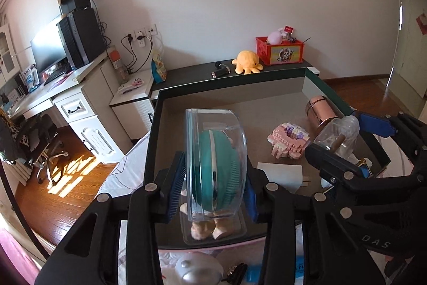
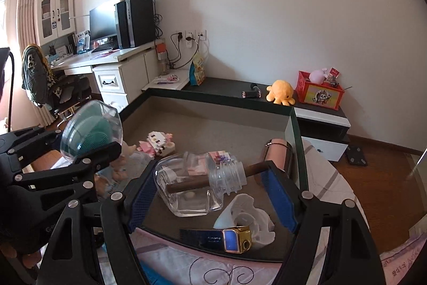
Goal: Organize rigid objects
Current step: 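Carry the teal container and glass bottle into the pink box and release both, then withdraw both tools from the box back over the bed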
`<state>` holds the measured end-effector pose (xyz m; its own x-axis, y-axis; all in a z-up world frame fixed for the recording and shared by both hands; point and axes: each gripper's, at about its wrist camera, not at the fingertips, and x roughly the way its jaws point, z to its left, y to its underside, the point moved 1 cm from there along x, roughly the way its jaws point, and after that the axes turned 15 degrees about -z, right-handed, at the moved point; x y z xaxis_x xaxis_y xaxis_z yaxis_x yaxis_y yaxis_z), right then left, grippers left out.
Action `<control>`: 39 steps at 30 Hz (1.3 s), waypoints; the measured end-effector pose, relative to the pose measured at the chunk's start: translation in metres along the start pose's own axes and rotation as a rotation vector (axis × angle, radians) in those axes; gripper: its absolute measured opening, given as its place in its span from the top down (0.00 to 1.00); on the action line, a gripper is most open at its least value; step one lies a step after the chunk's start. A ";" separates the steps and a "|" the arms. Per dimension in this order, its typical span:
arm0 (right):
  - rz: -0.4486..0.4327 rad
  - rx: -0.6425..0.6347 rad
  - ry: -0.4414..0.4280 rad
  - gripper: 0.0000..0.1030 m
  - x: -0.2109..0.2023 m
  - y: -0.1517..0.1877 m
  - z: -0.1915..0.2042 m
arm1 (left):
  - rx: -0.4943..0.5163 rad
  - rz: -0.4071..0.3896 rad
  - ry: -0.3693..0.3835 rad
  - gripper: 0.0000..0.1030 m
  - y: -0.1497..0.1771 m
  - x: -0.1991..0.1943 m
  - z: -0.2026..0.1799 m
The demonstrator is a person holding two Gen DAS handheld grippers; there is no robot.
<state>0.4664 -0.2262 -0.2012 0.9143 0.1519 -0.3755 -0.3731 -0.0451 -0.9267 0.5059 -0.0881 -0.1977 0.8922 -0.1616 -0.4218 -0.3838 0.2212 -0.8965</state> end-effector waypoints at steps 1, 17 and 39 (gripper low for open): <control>0.011 0.002 0.004 0.24 0.004 0.002 -0.003 | 0.009 0.003 0.002 0.61 0.000 0.003 -0.003; 0.011 0.017 0.067 0.15 -0.021 0.001 -0.010 | -0.016 -0.036 -0.066 0.06 0.002 -0.033 0.011; -0.346 0.057 0.063 0.00 -0.285 -0.012 0.055 | -0.098 -0.425 -0.204 0.00 0.026 -0.311 0.003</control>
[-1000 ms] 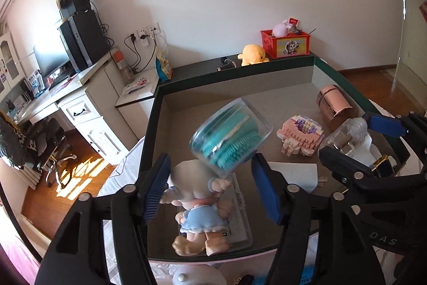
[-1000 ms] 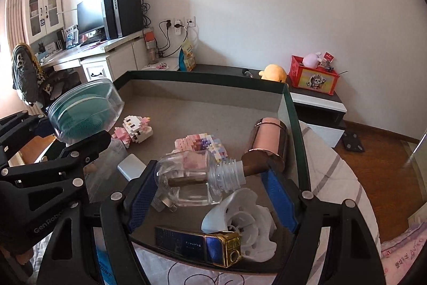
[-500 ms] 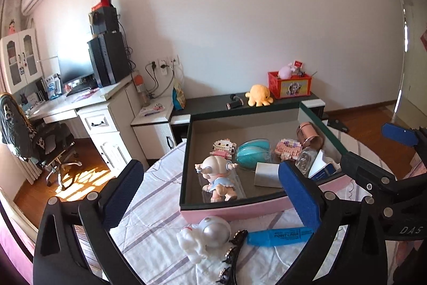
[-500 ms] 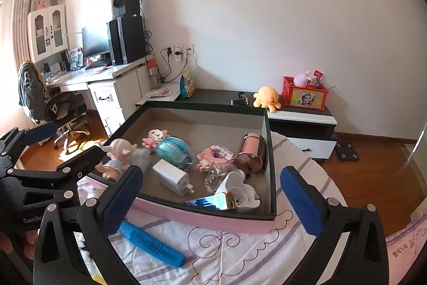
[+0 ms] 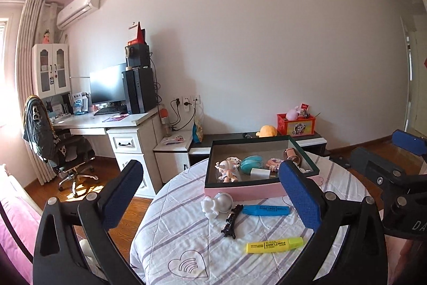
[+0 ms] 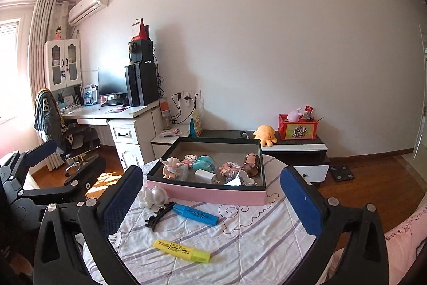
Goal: Organize rigid objects
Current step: 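Withdraw both tools from the box back over the bed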
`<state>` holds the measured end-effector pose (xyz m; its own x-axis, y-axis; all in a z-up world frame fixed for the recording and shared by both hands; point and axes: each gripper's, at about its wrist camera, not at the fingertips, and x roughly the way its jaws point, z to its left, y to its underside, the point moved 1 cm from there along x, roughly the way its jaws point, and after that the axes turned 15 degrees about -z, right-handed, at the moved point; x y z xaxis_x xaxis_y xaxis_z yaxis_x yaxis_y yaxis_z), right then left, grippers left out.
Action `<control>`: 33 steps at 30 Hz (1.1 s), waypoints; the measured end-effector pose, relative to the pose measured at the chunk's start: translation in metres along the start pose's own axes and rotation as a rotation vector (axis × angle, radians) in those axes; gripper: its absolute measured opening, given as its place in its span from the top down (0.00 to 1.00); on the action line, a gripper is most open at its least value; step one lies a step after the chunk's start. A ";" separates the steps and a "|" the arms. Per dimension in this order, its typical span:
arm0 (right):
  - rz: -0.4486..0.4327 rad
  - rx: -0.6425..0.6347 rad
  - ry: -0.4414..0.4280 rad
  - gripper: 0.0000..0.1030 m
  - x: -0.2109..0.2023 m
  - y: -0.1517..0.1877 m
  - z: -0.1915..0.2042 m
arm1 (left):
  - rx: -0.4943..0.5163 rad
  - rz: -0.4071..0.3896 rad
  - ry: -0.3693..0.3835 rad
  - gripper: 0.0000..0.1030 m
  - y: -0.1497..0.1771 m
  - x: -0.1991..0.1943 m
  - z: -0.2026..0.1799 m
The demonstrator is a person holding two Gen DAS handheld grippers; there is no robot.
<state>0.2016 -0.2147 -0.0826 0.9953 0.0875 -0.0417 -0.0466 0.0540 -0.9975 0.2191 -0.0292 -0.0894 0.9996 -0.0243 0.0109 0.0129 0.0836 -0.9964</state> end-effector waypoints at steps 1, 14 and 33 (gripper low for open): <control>-0.004 -0.001 0.001 0.00 -0.007 -0.001 0.001 | -0.002 -0.001 0.001 0.00 -0.001 -0.007 0.001; -0.061 -0.015 0.019 0.00 -0.074 -0.018 0.018 | -0.029 -0.052 0.006 0.00 -0.017 -0.065 0.010; -0.061 -0.027 0.023 0.00 -0.082 -0.015 0.024 | -0.030 -0.051 0.012 0.00 -0.009 -0.071 0.009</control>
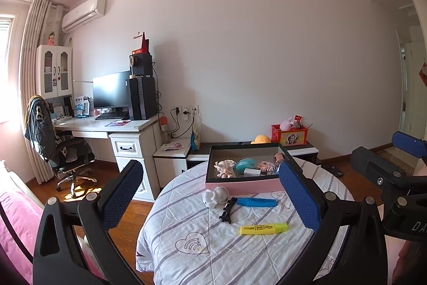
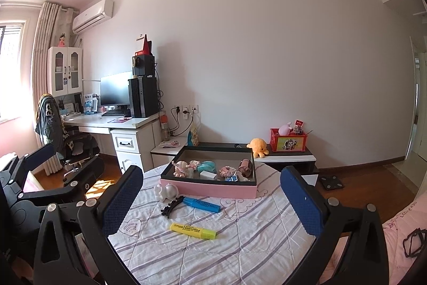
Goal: Organize rigid objects
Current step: 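Withdraw both tools from the box back over the bed, then grasp the yellow highlighter with the right gripper while the left grasps the black hair clip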
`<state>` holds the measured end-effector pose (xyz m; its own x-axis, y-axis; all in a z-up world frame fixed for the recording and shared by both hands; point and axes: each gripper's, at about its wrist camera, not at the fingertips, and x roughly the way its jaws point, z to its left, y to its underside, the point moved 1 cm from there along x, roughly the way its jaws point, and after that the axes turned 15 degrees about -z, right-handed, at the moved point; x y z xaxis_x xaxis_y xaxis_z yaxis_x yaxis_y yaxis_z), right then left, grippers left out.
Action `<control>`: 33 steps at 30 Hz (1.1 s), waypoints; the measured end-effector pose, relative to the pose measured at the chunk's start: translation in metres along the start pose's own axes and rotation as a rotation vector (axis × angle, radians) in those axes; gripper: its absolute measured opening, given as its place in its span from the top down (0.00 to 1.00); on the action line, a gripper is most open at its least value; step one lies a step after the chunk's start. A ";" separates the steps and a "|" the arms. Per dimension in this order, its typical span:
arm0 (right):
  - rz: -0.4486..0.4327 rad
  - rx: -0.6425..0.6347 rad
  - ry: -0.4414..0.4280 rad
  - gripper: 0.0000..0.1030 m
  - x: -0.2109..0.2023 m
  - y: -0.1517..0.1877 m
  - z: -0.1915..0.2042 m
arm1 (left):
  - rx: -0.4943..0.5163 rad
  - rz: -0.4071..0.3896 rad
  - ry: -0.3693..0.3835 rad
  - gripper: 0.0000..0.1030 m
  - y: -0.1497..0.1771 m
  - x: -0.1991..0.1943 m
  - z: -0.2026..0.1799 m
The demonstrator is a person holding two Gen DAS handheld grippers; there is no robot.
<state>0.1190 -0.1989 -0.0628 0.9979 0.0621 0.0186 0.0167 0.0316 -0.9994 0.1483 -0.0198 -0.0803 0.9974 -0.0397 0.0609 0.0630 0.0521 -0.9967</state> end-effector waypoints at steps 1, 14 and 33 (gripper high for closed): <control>0.008 0.002 -0.001 0.00 0.002 0.002 0.000 | 0.000 0.008 0.001 0.00 0.003 0.003 0.000; 0.225 -0.001 -0.030 0.00 0.067 0.074 -0.007 | 0.003 0.274 0.040 0.00 0.084 0.066 0.007; 0.617 -0.111 -0.207 0.00 0.188 0.200 0.018 | 0.006 0.477 0.008 0.00 0.155 0.127 0.027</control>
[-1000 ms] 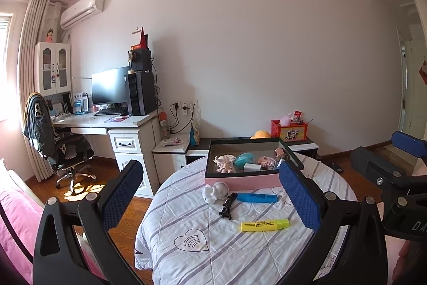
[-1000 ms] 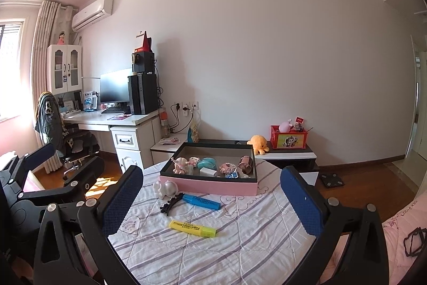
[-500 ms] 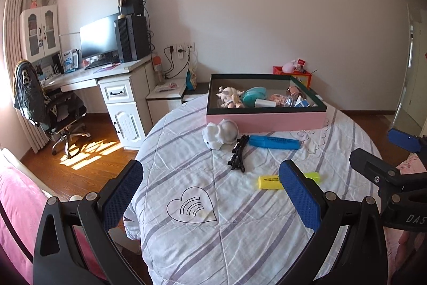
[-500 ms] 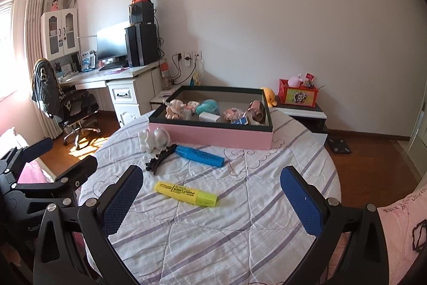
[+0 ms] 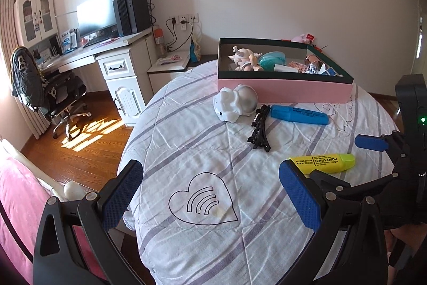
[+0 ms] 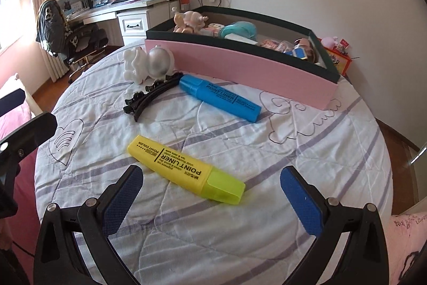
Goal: Organize rigid objects
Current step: 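Grasp the yellow highlighter with the right gripper while the left grasps the black hair clip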
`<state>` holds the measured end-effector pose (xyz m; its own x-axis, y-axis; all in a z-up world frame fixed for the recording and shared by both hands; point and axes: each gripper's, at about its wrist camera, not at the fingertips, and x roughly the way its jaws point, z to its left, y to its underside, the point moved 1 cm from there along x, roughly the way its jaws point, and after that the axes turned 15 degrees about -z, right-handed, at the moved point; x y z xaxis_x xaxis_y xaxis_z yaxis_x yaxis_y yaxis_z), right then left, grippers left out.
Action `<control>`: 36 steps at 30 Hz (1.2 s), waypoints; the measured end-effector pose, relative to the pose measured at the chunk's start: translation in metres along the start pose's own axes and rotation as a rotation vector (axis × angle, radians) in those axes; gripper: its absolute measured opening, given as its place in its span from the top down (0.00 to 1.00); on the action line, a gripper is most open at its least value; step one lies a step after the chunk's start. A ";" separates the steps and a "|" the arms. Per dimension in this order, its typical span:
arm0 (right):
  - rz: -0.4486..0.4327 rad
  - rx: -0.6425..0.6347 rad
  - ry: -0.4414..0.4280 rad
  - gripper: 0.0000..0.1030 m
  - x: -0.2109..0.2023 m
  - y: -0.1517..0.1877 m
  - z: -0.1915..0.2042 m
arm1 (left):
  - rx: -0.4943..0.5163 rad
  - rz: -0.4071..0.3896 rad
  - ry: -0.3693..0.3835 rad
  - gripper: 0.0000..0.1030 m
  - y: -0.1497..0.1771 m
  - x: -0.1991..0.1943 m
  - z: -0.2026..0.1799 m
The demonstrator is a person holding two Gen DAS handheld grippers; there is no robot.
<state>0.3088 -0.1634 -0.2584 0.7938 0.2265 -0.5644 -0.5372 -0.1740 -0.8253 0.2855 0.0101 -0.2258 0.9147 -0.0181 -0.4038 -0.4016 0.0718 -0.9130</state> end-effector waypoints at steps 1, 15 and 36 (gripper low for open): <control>0.014 -0.006 -0.017 0.00 0.005 0.000 0.001 | 0.000 0.003 0.000 0.00 0.001 0.001 0.000; -0.012 0.042 -0.102 0.74 -0.009 0.013 -0.035 | 0.014 0.057 0.054 0.00 0.002 0.023 -0.020; 0.003 0.182 0.003 0.74 0.019 0.002 -0.096 | 0.049 0.226 0.131 0.30 -0.009 0.136 -0.064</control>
<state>0.3504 -0.2515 -0.2688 0.7930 0.2233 -0.5668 -0.5818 0.0016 -0.8133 0.4102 -0.0571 -0.2764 0.7867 -0.1252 -0.6045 -0.5898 0.1364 -0.7959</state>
